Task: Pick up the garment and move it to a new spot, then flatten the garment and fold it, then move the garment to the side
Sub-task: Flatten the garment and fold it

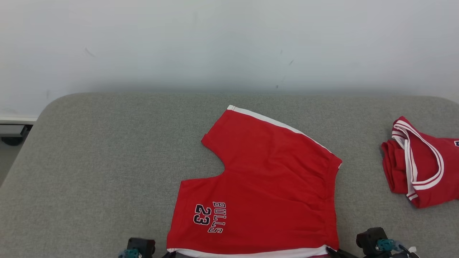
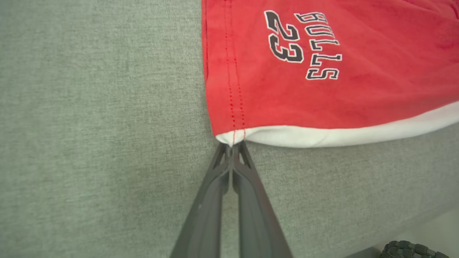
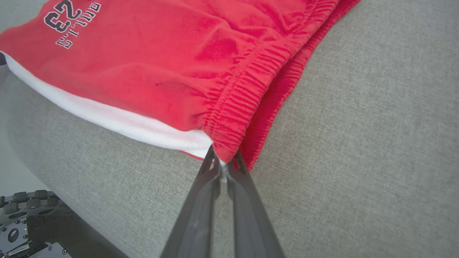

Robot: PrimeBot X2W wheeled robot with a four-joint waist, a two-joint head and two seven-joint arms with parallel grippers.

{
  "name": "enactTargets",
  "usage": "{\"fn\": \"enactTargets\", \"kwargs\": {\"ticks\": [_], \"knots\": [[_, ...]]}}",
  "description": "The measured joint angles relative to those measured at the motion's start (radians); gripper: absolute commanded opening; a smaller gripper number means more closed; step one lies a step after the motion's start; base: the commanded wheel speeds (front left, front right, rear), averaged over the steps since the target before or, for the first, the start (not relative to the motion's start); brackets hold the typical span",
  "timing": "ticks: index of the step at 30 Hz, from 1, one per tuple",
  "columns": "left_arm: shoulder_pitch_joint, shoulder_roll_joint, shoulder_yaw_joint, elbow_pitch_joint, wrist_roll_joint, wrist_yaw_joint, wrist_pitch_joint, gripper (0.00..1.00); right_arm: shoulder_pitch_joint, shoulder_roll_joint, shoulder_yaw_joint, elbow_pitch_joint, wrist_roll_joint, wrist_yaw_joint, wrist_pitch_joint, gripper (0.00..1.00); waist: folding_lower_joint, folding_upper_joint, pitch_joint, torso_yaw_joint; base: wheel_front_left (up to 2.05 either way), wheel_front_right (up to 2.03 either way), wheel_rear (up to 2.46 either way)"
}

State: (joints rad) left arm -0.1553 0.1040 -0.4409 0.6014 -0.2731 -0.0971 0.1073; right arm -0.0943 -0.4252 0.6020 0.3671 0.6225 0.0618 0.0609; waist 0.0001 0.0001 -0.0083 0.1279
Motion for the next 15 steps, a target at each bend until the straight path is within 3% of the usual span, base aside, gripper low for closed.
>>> {"fn": "enactTargets", "kwargs": {"ticks": [15], "knots": [[0.024,0.071,0.008,-0.173,0.021,0.0,-0.081,0.0,0.042,-0.022,-0.083,-0.127,0.11,0.023,-0.043,0.0,0.0,0.0,-0.006,-0.016,0.0,0.0,0.0]]}}
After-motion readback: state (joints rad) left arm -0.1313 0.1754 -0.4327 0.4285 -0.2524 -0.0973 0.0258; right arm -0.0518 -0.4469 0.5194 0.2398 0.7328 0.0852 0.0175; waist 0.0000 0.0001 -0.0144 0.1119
